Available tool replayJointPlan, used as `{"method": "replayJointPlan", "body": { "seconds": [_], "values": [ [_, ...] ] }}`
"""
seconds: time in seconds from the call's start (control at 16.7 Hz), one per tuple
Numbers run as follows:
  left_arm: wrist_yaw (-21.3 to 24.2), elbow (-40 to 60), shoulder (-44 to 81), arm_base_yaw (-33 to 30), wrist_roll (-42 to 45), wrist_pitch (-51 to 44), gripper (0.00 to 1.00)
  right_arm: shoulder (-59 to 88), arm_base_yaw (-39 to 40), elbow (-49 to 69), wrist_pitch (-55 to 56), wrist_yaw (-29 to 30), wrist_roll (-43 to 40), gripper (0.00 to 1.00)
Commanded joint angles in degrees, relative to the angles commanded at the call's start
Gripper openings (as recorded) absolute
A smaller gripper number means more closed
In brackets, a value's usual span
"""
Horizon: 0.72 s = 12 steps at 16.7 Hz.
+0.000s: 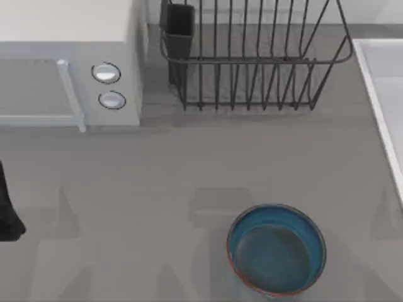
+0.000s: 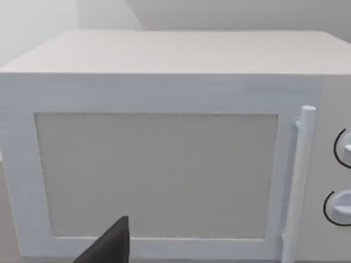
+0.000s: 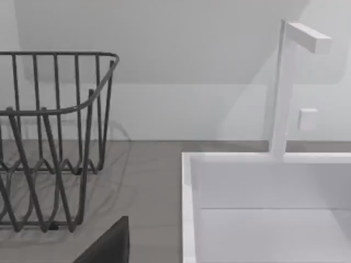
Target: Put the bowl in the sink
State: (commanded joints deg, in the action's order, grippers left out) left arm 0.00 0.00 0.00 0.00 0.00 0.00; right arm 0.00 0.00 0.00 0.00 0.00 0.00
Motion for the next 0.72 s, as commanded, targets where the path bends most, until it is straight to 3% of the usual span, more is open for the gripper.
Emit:
{"method": "replayJointPlan", "body": {
  "seconds": [0.36,0.72],
  "values": [
    [0.00,0.00,0.00,0.00,0.00,0.00,1.00,6.12,3.17,5.90,-5.50,-0.16,3.07,1.00],
    [0.00,0.00,0.00,0.00,0.00,0.00,1.00,32.31,13.48,26.06,-25.40,-0.09,13.49,1.00]
  ]
}}
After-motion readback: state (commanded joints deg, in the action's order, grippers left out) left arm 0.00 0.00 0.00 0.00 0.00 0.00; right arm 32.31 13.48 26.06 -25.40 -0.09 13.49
